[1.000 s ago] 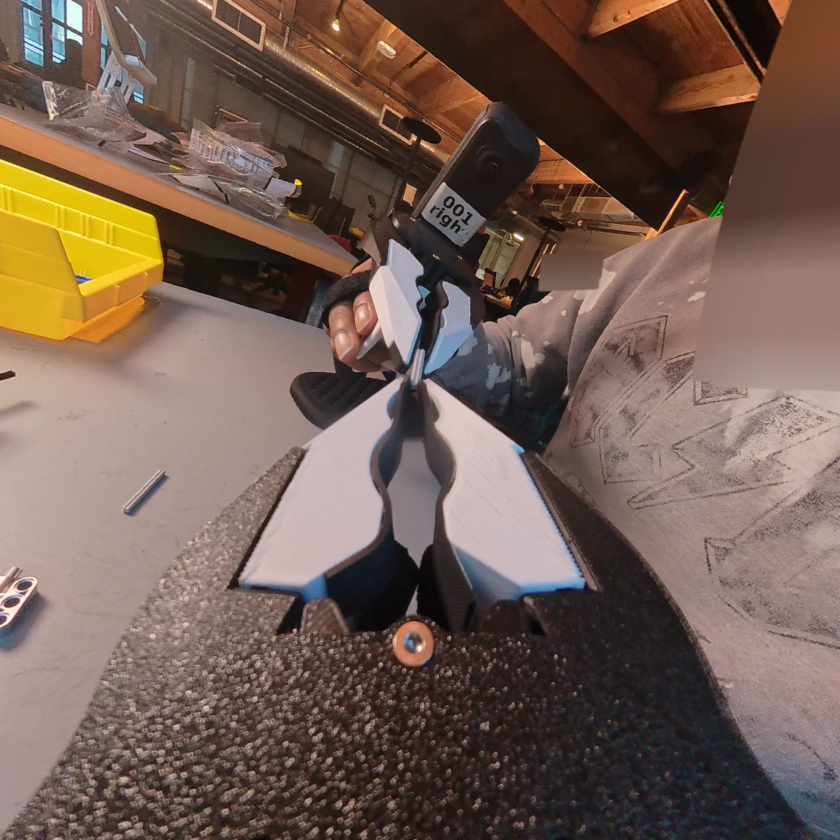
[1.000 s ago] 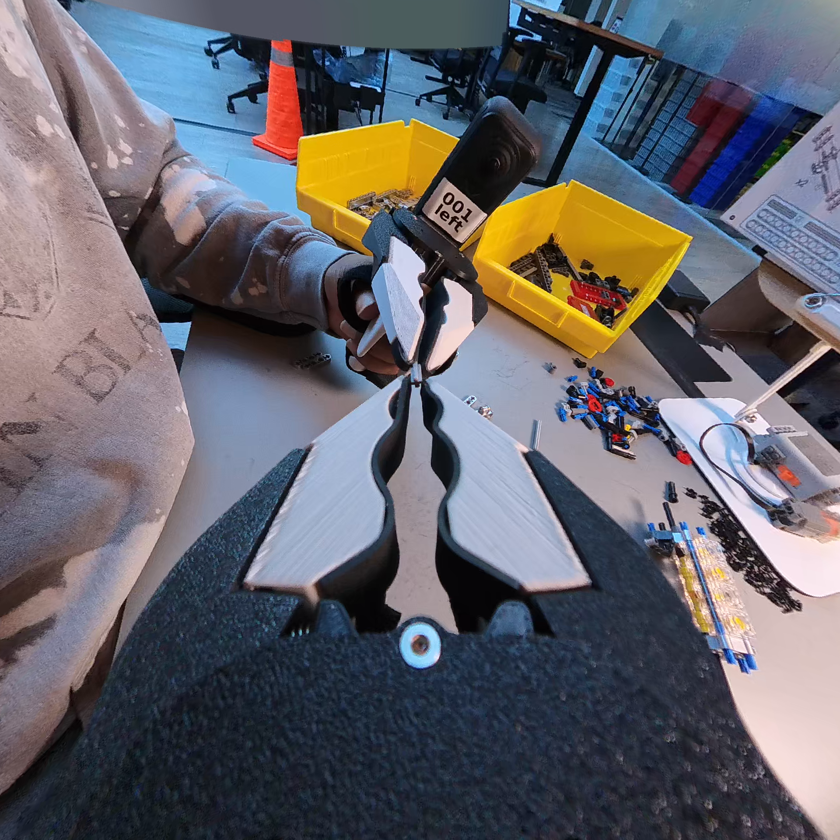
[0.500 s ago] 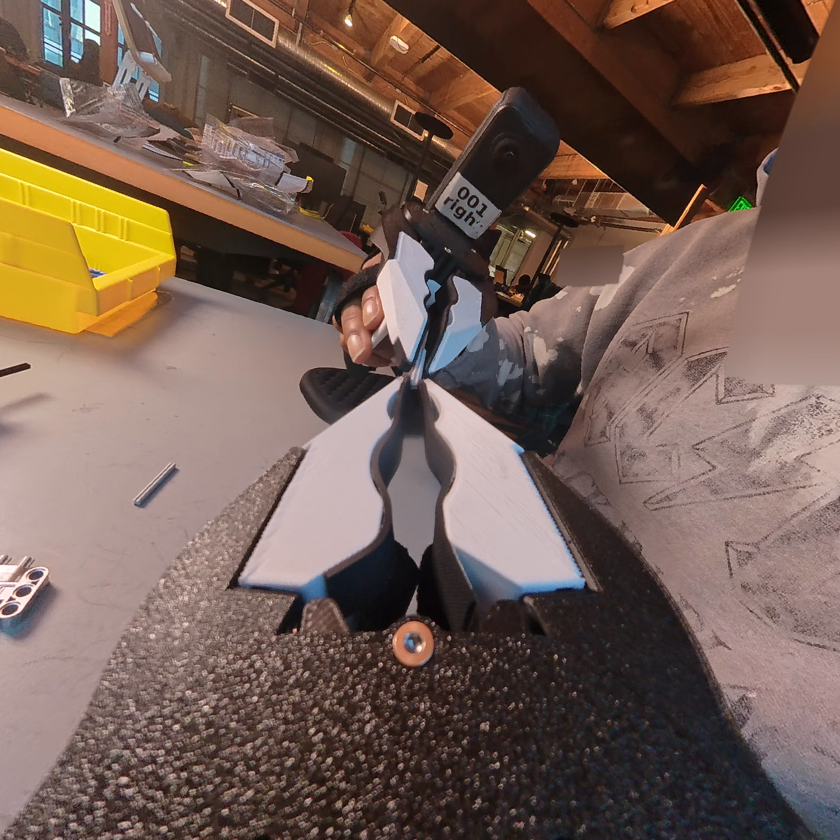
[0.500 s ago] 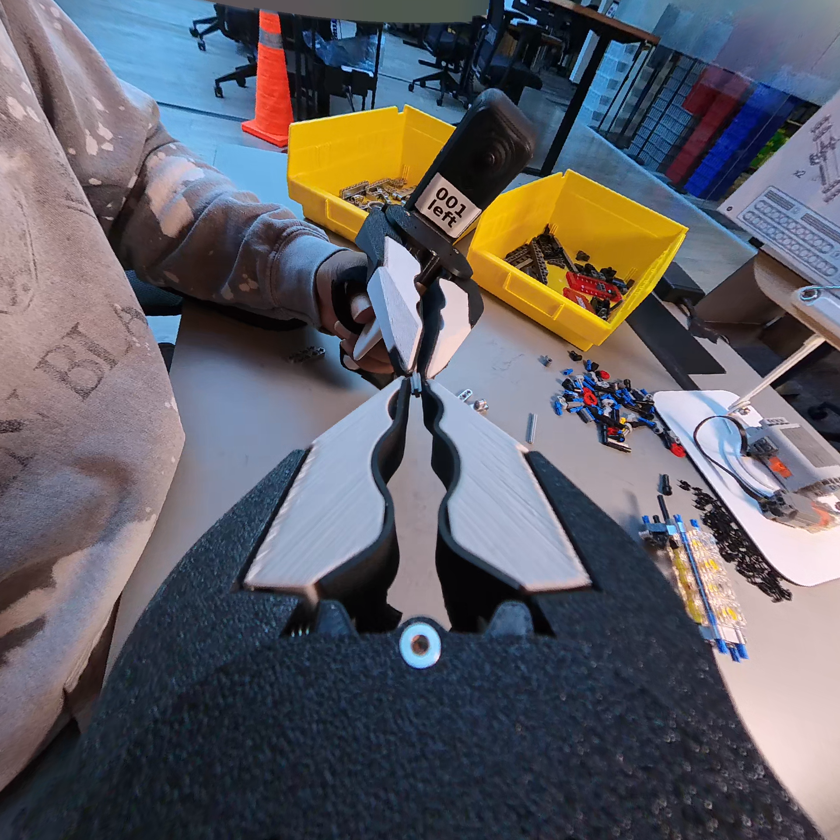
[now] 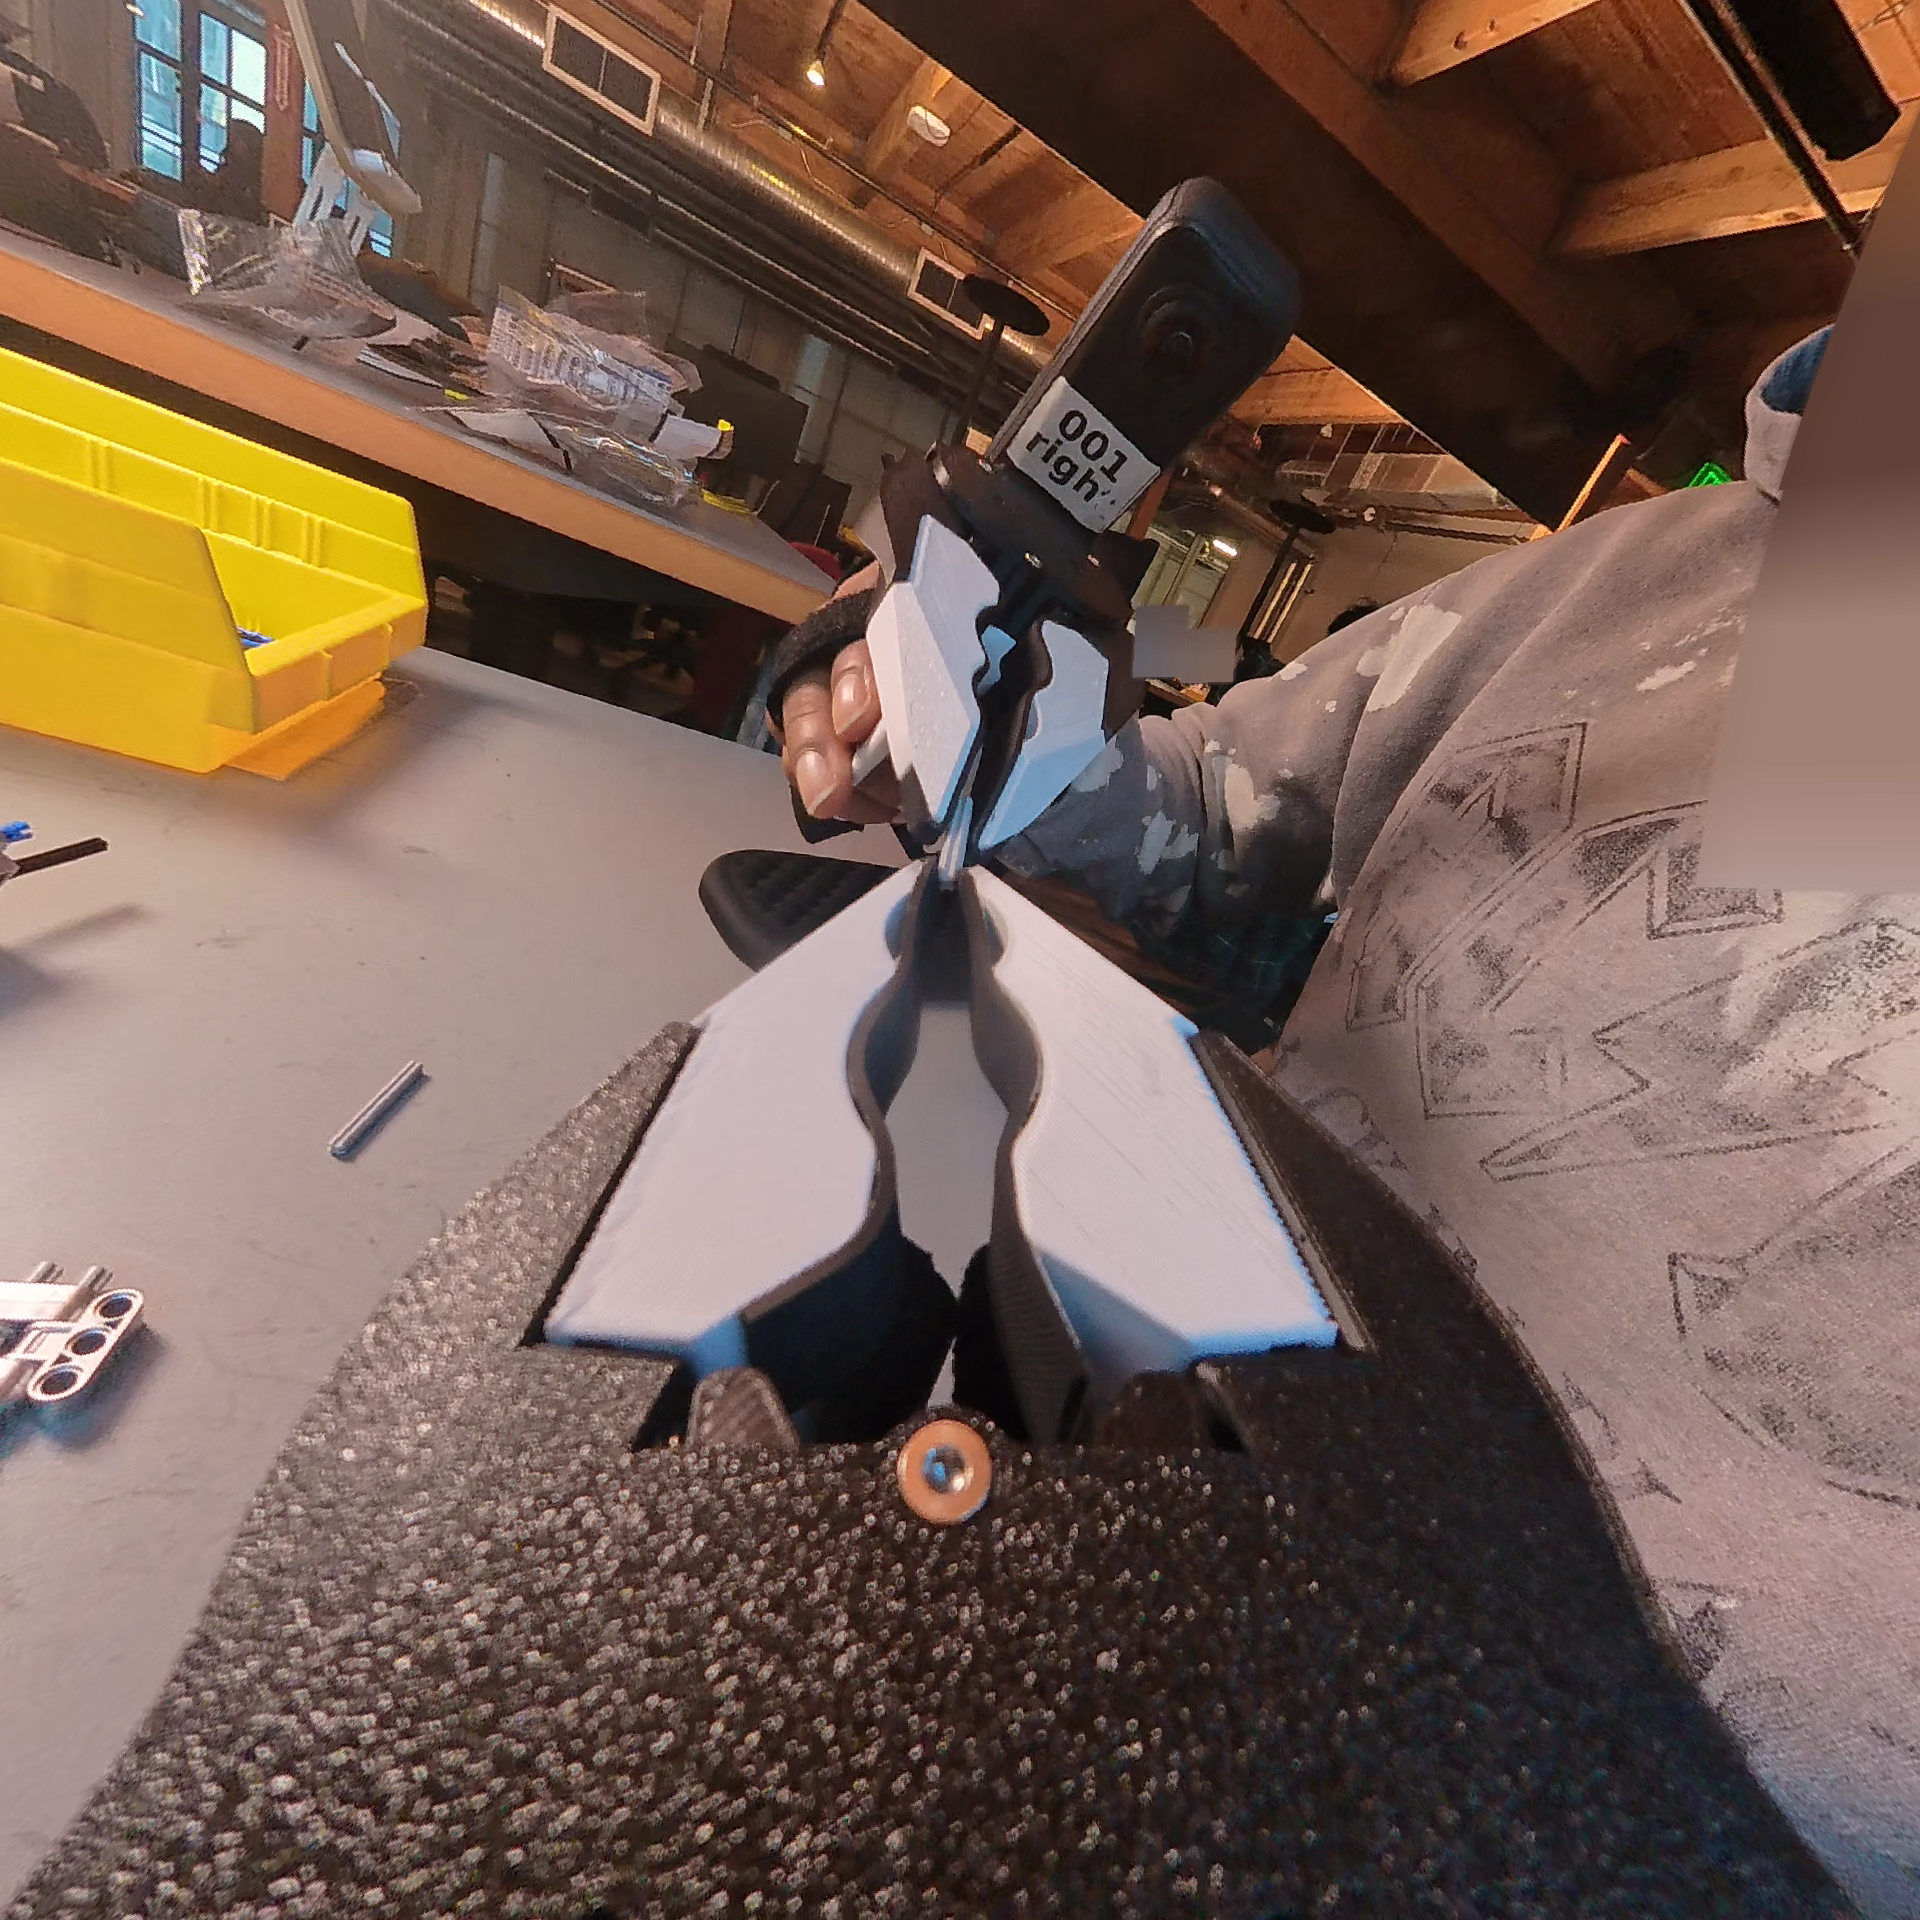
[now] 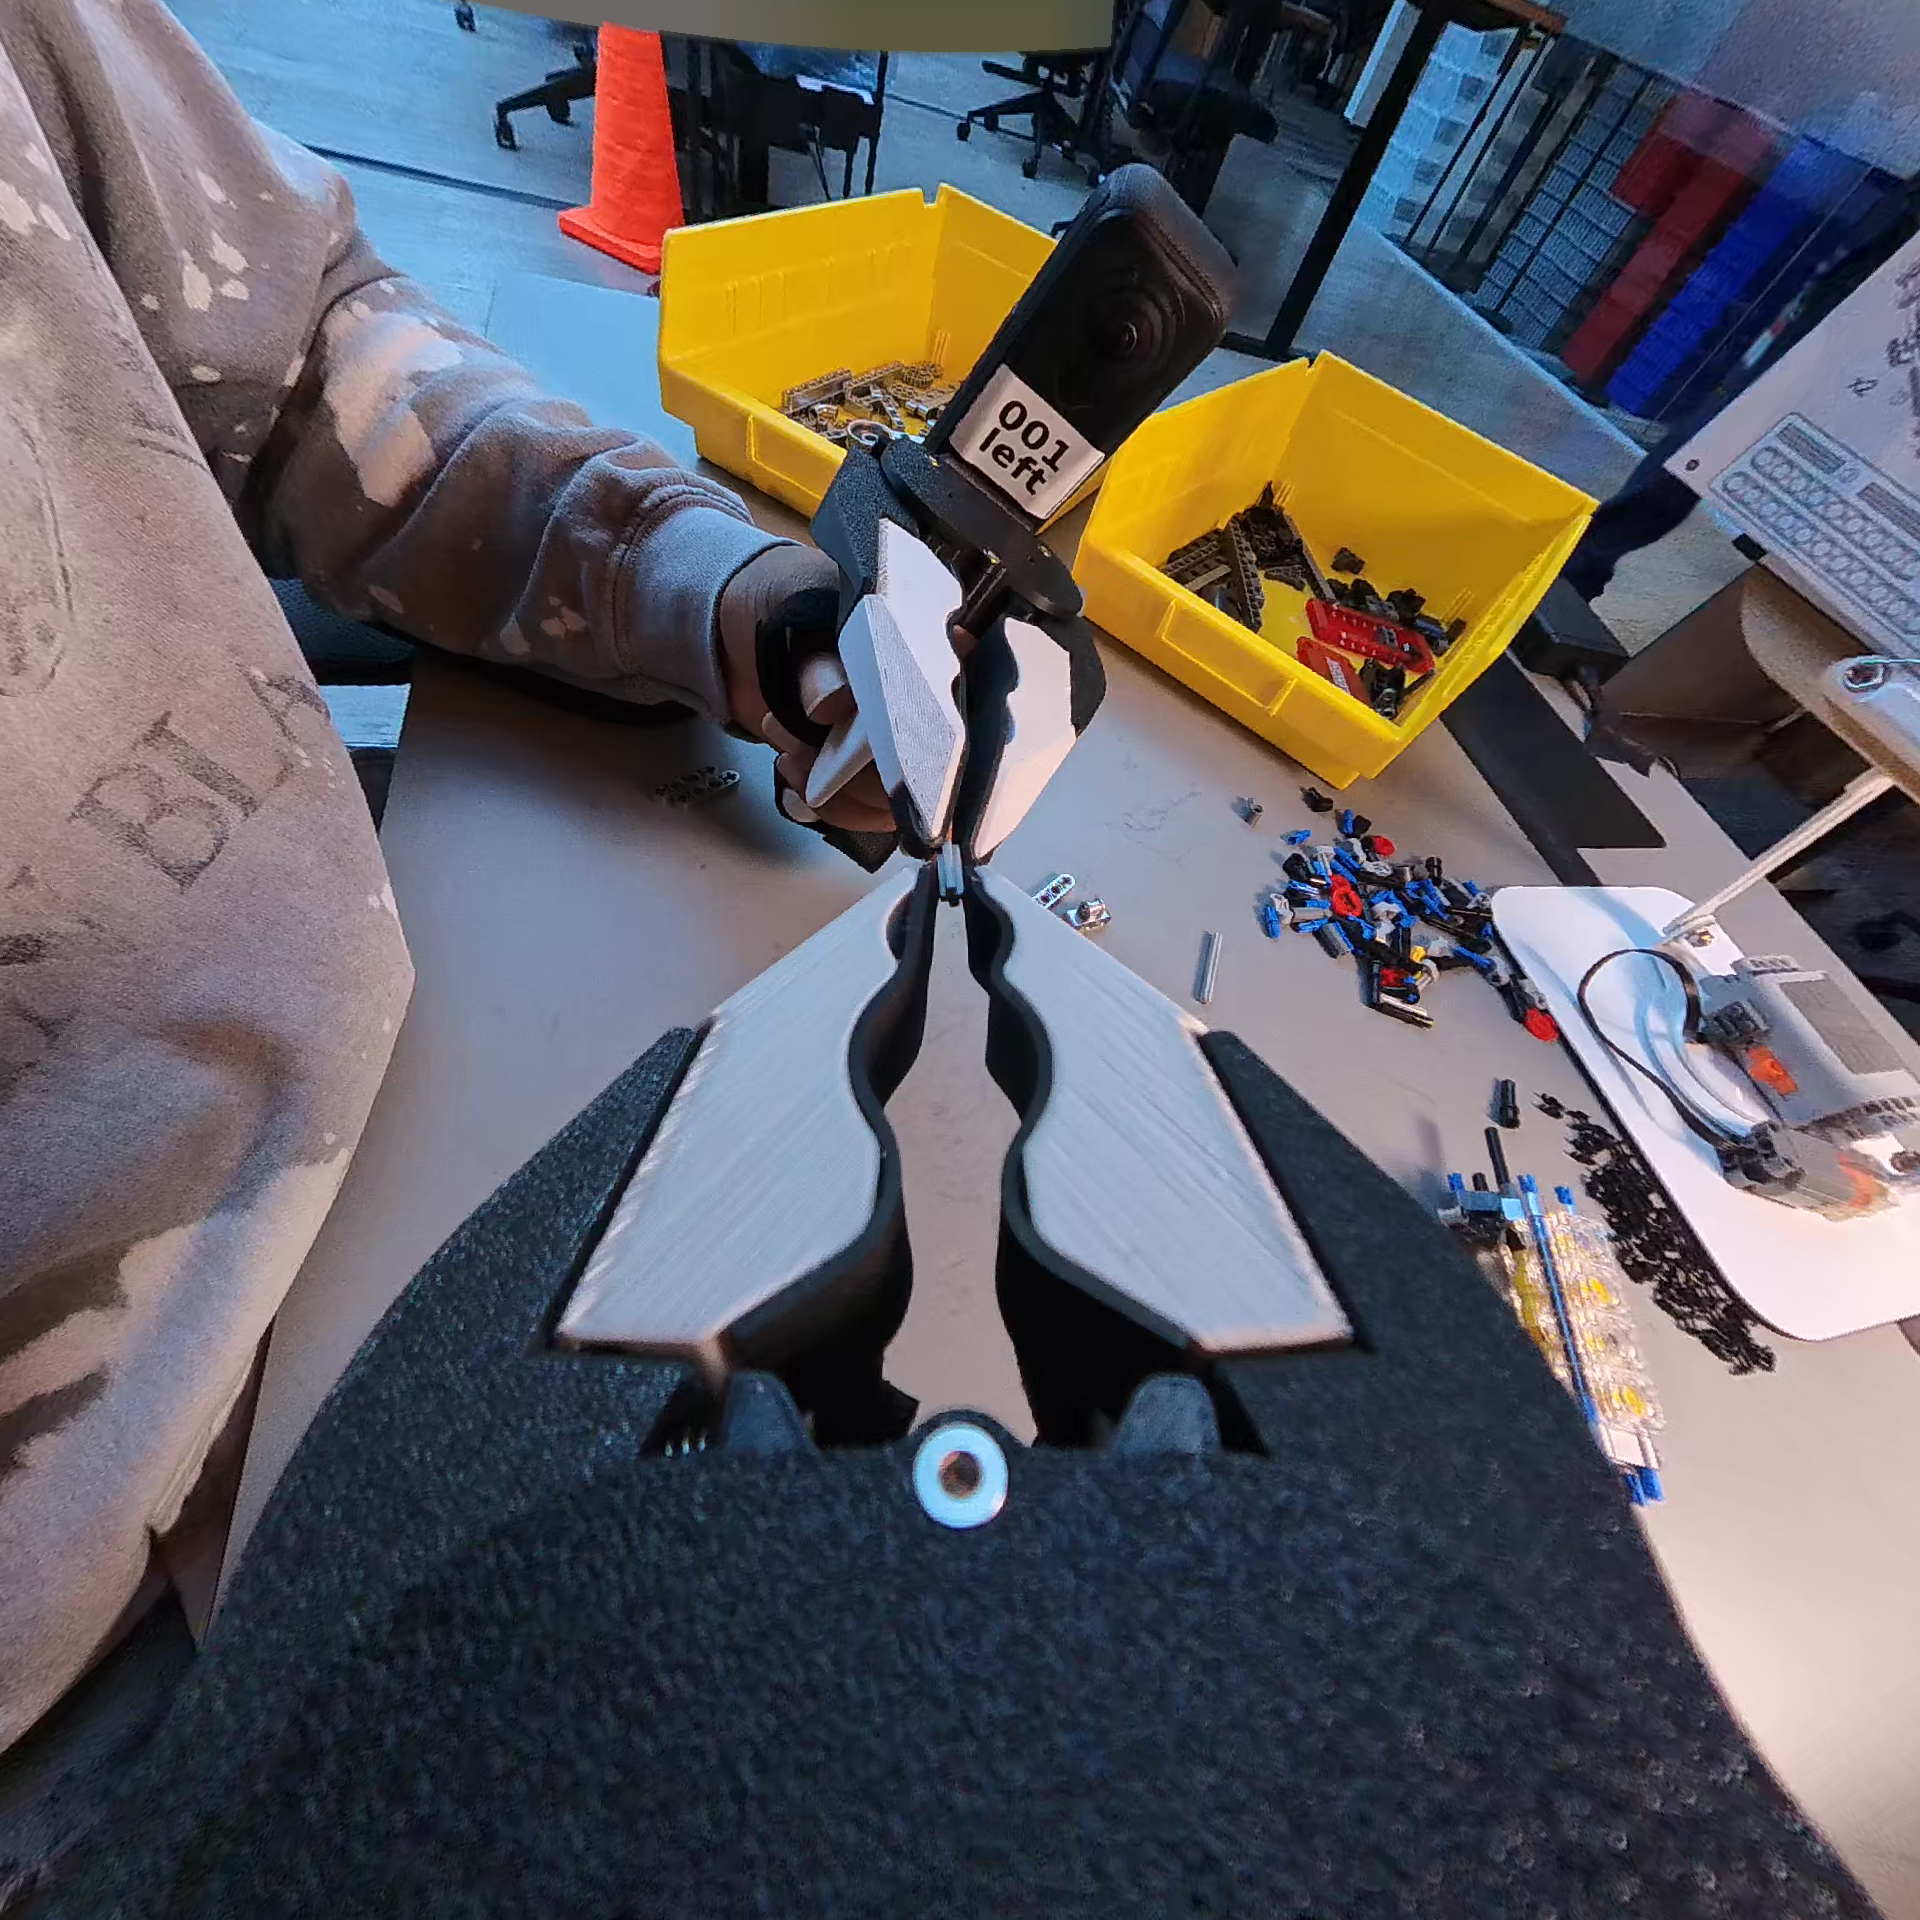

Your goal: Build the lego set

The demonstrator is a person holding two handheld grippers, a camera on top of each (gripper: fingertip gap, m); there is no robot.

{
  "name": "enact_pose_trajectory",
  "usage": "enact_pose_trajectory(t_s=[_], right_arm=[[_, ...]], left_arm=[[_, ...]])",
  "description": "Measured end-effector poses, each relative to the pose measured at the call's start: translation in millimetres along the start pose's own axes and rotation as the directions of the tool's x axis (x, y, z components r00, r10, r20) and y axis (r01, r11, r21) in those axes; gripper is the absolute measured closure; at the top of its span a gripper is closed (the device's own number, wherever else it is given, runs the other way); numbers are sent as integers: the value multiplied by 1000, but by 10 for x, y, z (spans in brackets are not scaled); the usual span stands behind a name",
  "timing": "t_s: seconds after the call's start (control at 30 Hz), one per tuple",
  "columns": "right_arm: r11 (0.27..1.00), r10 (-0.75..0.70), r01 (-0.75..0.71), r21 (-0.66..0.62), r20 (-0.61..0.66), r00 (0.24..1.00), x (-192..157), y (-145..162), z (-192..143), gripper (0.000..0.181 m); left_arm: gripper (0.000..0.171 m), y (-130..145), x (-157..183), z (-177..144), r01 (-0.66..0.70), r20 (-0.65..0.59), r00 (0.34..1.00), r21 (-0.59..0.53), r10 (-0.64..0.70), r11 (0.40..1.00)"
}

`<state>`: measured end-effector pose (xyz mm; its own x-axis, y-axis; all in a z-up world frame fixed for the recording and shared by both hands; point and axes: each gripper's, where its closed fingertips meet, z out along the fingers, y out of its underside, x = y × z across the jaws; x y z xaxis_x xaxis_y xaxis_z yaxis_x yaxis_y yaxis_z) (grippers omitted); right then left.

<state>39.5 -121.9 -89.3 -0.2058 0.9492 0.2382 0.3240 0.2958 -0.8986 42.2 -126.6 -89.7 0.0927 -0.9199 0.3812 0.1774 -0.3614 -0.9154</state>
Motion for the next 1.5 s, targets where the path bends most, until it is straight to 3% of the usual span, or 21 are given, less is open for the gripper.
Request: enact_pose_trajectory(t_s=[0.17,0.23,0.3,0.43,0.53,0.67,0.93,1.5], right_arm=[[1000,11,-11,-5,28,1000,-11,-32,-15,179],[996,17,-17,-92,2,1000,54,79,5,179],[989,23,-20,-145,19,1000,54,183,20,178],[946,97,-68,-316,76,992,-15,528,80,179],[880,170,-98,-464,116,979,-148,904,172,179],[834,226,-117,-539,141,964,-282,1122,271,179],[802,245,-108,-588,158,957,-317,1242,317,179],[765,136,48,-642,234,963,-366,1361,317,180]], left_arm=[[171,35,-73,-10,-3,41,999,-17,3,1000],[171,-7,-22,-17,-6,19,1000,-5,6,1000],[171,-13,-67,-40,-37,73,997,-39,40,999],[155,365,-399,-162,-102,254,947,-343,196,934],[150,795,-498,-169,-53,250,944,-534,217,844],[151,1127,-522,-124,-82,213,931,-672,298,736],[161,1359,-559,-76,-105,187,911,-756,367,646],[166,1376,-551,-59,-93,187,920,-751,345,654]])
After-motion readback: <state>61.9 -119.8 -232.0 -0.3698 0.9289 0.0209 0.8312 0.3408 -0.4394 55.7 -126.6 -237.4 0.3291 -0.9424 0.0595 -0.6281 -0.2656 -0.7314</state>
